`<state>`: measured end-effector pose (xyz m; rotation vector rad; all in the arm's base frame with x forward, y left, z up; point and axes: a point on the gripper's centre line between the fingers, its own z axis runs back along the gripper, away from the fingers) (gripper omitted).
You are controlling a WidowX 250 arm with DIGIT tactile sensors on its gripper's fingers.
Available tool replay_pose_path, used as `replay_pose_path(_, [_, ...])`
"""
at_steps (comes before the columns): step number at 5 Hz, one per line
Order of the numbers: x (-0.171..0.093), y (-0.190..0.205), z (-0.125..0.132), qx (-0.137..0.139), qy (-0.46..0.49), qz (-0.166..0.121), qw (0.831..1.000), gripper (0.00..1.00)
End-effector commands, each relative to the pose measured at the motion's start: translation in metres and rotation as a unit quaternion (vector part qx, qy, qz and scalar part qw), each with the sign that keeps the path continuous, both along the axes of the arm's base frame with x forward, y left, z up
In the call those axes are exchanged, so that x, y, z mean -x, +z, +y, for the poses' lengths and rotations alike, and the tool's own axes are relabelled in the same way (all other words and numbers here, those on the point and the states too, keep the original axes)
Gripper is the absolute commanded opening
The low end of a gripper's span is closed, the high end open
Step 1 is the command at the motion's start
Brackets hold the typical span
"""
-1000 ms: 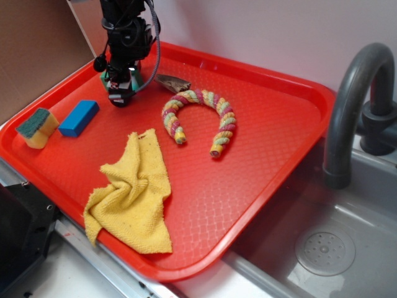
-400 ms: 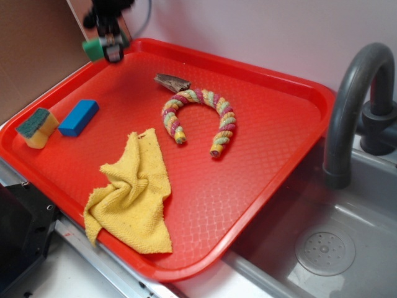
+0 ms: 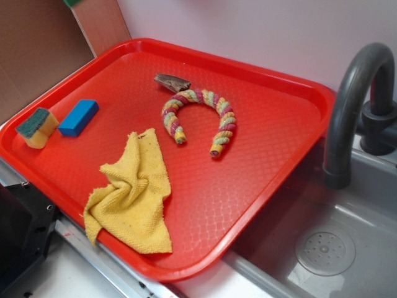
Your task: Grab the green block.
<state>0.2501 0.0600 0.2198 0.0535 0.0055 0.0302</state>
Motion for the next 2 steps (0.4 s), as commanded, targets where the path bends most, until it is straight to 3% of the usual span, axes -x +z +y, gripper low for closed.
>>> replay_pose_path(1, [0.021,0.053,-0.021,0.057,0.013,-0.043,0.997,0.0])
replay_pose_path(2, [0.012,0.04,-0.016,0.03,0.02,-0.029,0.999,0.0])
